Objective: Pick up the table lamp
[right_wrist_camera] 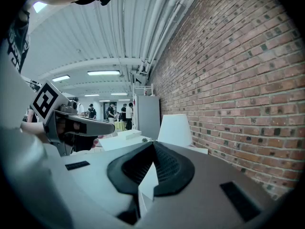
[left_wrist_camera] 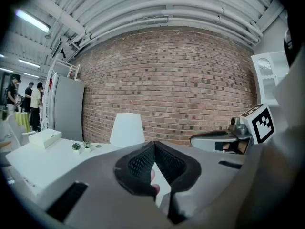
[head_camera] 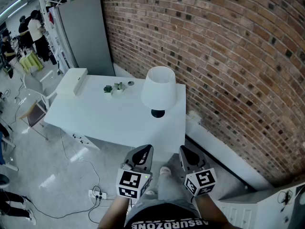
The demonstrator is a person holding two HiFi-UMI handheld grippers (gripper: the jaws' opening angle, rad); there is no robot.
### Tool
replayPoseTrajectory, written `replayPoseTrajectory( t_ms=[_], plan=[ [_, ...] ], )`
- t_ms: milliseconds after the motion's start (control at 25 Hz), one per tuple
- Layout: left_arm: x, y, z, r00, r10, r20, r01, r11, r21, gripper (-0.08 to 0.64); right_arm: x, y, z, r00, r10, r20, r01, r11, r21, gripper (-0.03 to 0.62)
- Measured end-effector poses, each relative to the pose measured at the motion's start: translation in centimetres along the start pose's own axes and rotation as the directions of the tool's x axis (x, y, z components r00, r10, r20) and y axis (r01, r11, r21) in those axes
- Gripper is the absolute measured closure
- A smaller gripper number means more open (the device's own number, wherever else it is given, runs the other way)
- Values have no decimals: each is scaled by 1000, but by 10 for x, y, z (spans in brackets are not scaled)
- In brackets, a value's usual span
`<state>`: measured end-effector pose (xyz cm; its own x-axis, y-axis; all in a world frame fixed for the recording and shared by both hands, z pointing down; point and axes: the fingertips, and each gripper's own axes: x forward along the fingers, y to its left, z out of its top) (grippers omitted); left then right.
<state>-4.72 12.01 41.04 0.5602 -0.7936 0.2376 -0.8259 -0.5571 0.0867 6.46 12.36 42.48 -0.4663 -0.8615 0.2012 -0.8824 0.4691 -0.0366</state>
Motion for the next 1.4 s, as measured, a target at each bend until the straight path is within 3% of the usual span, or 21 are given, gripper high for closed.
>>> replayPoseTrajectory(
  t_ms=[560, 760, 1120, 1400],
  plan=[
    [41, 38, 1, 1000, 14, -15, -15, 996, -83, 554, 46, -27, -4, 999, 40, -8, -40, 996, 84, 594],
    [58, 49, 3, 1000, -1, -21, -1, 997, -82, 546, 63, -41, 9, 993, 104, 62, -113, 978, 176, 575],
    [89, 80, 11, 999, -42, 14, 43, 988, -145, 355, 99, -59, 17, 981, 182, 70, -193, 954, 228, 428],
    [115, 101, 4, 997, -72, -32, 66, 984, -165, 313, 120, -83, 6, 978, 203, 56, -210, 916, 343, 393]
  ],
)
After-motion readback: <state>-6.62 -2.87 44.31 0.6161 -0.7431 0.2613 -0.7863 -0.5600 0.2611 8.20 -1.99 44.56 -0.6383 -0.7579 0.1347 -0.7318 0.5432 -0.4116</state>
